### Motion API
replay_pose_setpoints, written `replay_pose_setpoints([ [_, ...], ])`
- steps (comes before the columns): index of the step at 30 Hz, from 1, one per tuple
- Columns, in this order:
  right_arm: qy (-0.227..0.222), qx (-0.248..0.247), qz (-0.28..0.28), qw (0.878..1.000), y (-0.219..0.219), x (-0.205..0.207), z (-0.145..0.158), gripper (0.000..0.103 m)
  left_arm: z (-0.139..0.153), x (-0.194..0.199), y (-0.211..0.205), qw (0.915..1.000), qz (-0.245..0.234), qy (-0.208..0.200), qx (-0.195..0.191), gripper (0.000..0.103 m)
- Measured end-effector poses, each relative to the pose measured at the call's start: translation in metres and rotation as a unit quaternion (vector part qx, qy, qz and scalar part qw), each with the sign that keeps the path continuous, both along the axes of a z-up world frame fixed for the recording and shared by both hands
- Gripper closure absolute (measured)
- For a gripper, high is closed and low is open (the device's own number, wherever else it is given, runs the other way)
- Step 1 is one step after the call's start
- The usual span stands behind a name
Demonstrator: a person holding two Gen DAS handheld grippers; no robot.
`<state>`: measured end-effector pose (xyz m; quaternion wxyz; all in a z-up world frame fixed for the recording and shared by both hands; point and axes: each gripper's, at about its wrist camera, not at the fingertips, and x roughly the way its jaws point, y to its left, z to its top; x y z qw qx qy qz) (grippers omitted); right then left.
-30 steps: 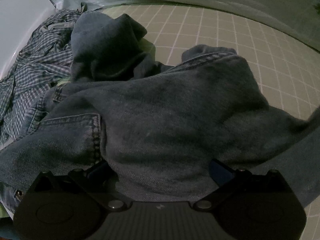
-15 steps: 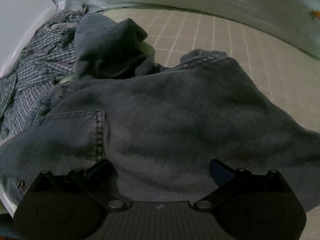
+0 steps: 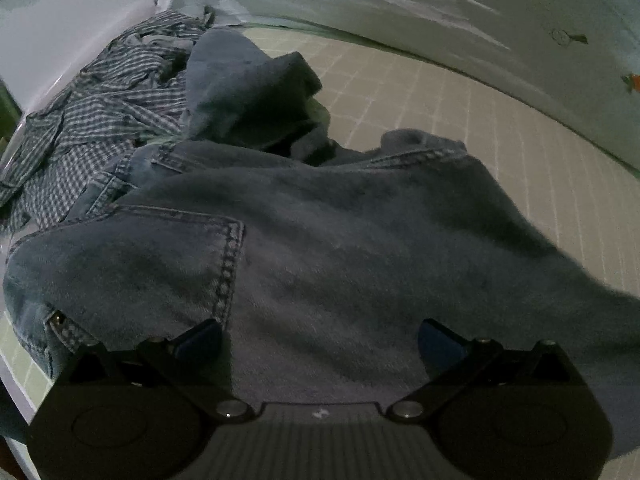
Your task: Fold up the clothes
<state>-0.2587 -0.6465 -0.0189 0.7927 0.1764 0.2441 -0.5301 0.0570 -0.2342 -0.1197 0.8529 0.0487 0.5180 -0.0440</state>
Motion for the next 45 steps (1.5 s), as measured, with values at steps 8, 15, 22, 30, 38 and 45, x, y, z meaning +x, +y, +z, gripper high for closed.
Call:
replay_pose_setpoints([
  [8, -0.076, 0.089, -0.028, 0.993, -0.039, 0.023, -0.057, 0.040, -0.012, 0.018, -0.005, 0.9979, 0.063, 0.015, 0.006, 0.000],
  [15, -0.035, 0.196, -0.048, 0.979, -0.035, 0.010, -0.132, 0.041, -0.023, 0.025, -0.032, 0.9963, 0.033, 0.036, 0.070, 0.000],
  [22, -0.048, 0.211, -0.058, 0.975, -0.038, 0.025, -0.152, 0.032, -0.021, 0.027, -0.030, 0.9961, 0.037, 0.045, 0.067, 0.000],
  [30, -0.026, 0.172, -0.018, 0.985, -0.032, 0.029, -0.135, 0.099, -0.013, 0.022, -0.029, 0.9981, 0.029, 0.036, 0.040, 0.000],
  [38, -0.097, 0.038, -0.092, 0.990, 0.004, -0.088, -0.015, 0.099, 0.024, -0.028, -0.014, 0.9953, -0.012, -0.006, -0.096, 0.000],
  [45, -0.010, 0.155, -0.161, 0.975, 0.015, -0.153, -0.102, 0.099, 0.038, -0.082, -0.003, 0.9969, -0.029, -0.037, -0.064, 0.000],
])
